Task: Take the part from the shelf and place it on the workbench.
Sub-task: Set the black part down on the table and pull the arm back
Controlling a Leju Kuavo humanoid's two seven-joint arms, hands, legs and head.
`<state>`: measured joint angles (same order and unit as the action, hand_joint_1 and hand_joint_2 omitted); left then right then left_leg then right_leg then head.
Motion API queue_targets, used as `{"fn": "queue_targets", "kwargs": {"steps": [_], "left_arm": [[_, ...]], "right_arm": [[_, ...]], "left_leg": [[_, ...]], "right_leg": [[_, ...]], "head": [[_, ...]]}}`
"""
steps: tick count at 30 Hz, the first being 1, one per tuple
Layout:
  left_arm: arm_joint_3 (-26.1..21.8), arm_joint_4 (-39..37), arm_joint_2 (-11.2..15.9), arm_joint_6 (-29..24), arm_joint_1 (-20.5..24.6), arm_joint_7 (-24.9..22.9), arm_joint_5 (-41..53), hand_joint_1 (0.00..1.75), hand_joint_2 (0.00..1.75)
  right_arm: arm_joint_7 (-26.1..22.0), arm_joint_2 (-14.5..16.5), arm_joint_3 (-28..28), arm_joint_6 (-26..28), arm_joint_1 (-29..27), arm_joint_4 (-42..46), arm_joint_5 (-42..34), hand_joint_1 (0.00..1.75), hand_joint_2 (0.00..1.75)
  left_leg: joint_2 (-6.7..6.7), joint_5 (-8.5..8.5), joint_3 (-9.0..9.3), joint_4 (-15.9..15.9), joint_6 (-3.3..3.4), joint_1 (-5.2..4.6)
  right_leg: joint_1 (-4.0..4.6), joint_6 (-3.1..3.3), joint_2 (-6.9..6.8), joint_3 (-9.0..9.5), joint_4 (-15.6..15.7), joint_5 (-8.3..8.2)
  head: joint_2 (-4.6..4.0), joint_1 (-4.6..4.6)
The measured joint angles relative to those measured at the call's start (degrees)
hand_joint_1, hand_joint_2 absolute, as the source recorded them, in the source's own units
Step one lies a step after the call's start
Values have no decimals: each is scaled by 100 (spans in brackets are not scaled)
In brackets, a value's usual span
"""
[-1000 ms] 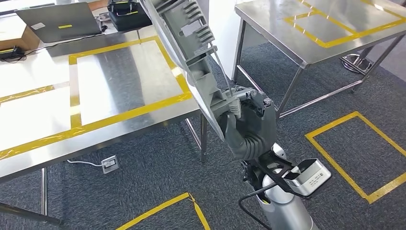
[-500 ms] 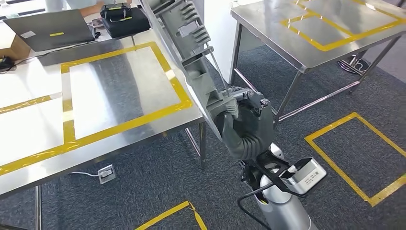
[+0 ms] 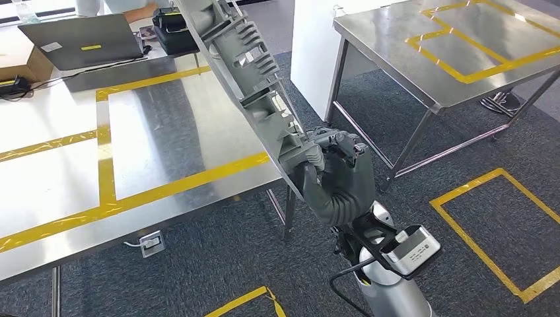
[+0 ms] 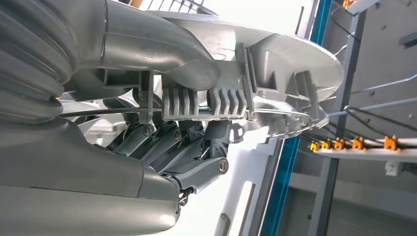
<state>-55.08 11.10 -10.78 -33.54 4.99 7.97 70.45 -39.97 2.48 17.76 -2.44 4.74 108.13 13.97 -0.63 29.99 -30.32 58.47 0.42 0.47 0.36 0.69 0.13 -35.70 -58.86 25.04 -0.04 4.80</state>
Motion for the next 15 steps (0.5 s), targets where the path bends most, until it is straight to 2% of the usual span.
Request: {"fn": "queue_targets", "kwargs": {"steps": [1, 3, 4, 5, 7, 8, 9, 10, 11, 12, 13, 14, 15], "left_arm": [[-4, 1, -5, -4, 3, 7, -10, 0, 175], [-8, 9, -11, -8, 3, 22, -17, 0, 175], [-9, 12, -11, -9, 8, 29, -19, 0, 175], [-9, 15, -8, -11, 12, 36, -19, 0, 175], [-10, 14, -4, -12, 7, 40, -21, 0, 175], [-13, 14, -2, -12, -2, 38, -23, 0, 175], [-15, 14, 1, -12, -11, 37, -24, 0, 175], [-16, 14, 4, -12, -18, 36, -25, 0, 175], [-18, 14, 8, -12, -20, 36, -25, 0, 175], [-18, 14, 11, -12, -20, 37, -25, 0, 175], [-18, 11, 13, -11, -19, 38, -25, 0, 175], [-18, 9, 13, -11, -15, 38, -26, 0, 175], [-18, 6, 11, -12, -13, 38, -26, 0, 175]], "right_arm": [[-3, 5, -6, -21, -4, 5, -2, 166, 175], [-4, 19, -10, -46, -19, 19, -7, 166, 175], [-2, 30, -11, -46, -27, 24, -10, 166, 175], [0, 42, -11, -45, -36, 28, -13, 166, 175], [2, 56, -14, -43, -47, 28, -15, 166, 175], [1, 58, -15, -43, -55, 28, -15, 166, 175], [2, 58, -16, -43, -65, 28, -15, 166, 175], [3, 58, -16, -43, -74, 28, -15, 166, 175], [5, 58, -16, -43, -81, 28, -15, 166, 175], [6, 58, -16, -44, -85, 28, -15, 166, 175], [4, 58, -16, -46, -82, 28, -15, 166, 175], [2, 59, -17, -49, -79, 28, -16, 166, 175], [-2, 61, -17, -54, -76, 29, -16, 166, 175]], "left_leg": [[4, 13, 21, -23, -36, -1], [17, 61, 57, -25, -92, -13], [22, 129, 13, 107, -117, -20], [24, 239, -108, 359, -141, -21], [29, 512, -576, 1158, -191, 2], [31, 565, -809, 1482, -215, 17], [31, 495, -963, 1623, -236, 31], [33, 303, -1003, 1535, -252, 43], [37, 13, -925, 1216, -266, 57], [43, -280, -797, 809, -278, 72], [46, -452, -648, 444, -281, 70], [48, -533, -540, 192, -256, 69], [47, -511, -486, 84, -215, 58]], "right_leg": [[8, 13, 5, 16, 33, 24], [-39, 38, 15, 108, 123, 35], [-66, 57, 8, 180, 175, 46], [-93, 74, -3, 253, 216, 65], [-96, 103, -16, 345, 226, 136], [-98, 102, -10, 384, 224, 177], [-103, 92, 1, 435, 222, 222], [-111, 76, 13, 494, 218, 271], [-123, 53, 21, 565, 210, 327], [-135, 27, 26, 632, 197, 388], [-130, -11, 32, 674, 174, 455], [-123, -49, 36, 696, 156, 510], [-113, -85, 39, 702, 149, 550]], "head": [[0, -7], [-1, -7], [0, -12], [0, -19], [0, -27], [0, -29], [0, -28], [0, -29], [0, -30], [0, -31], [1, -46], [0, -62], [0, -70]]}}
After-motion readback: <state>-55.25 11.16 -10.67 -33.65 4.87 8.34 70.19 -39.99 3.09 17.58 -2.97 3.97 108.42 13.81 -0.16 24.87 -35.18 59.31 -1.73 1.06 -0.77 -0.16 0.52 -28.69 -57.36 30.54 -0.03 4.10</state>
